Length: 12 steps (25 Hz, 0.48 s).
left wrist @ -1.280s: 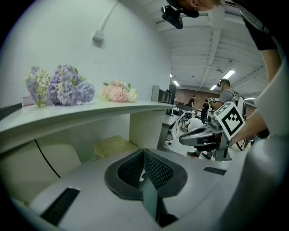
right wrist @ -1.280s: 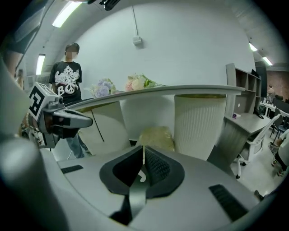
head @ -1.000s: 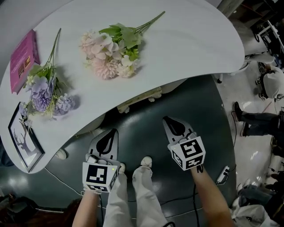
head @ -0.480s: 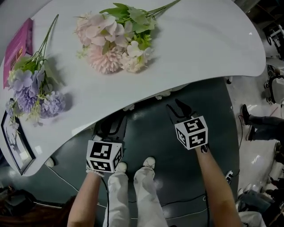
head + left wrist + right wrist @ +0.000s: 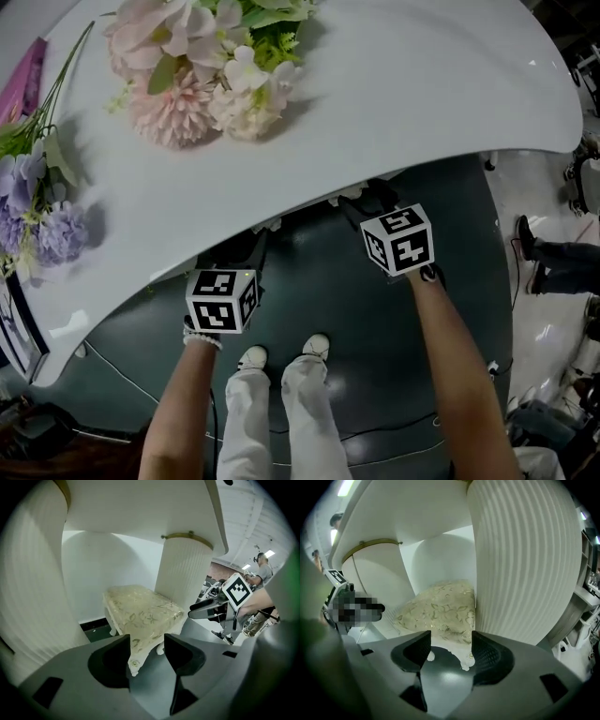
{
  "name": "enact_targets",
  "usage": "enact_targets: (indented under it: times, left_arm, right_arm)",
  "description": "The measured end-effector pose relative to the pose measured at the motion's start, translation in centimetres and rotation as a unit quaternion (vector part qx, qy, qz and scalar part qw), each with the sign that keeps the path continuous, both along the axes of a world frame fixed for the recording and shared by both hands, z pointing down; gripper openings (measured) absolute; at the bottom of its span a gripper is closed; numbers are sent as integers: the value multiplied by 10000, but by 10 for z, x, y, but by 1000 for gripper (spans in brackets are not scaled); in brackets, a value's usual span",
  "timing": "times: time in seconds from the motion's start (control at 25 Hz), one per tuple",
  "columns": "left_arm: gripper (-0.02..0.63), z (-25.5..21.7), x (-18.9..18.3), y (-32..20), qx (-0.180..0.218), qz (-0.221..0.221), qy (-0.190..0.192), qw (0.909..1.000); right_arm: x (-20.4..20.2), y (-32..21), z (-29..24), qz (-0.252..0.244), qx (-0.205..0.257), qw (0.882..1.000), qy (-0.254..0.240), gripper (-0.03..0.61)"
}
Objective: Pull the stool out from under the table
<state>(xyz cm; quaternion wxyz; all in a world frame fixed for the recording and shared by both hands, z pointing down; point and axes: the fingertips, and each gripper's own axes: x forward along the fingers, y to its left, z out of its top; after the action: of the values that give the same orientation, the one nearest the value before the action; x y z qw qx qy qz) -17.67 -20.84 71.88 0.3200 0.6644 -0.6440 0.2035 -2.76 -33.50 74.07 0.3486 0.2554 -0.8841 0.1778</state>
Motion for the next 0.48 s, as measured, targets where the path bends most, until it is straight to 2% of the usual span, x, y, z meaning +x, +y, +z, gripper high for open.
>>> enact_targets:
  times: [0.48]
  left_arm:
    - [262,35,-9,-16,-345,-107,42,9993]
  right_arm:
    - [-9,-16,35,-45,-273,9996,54,281]
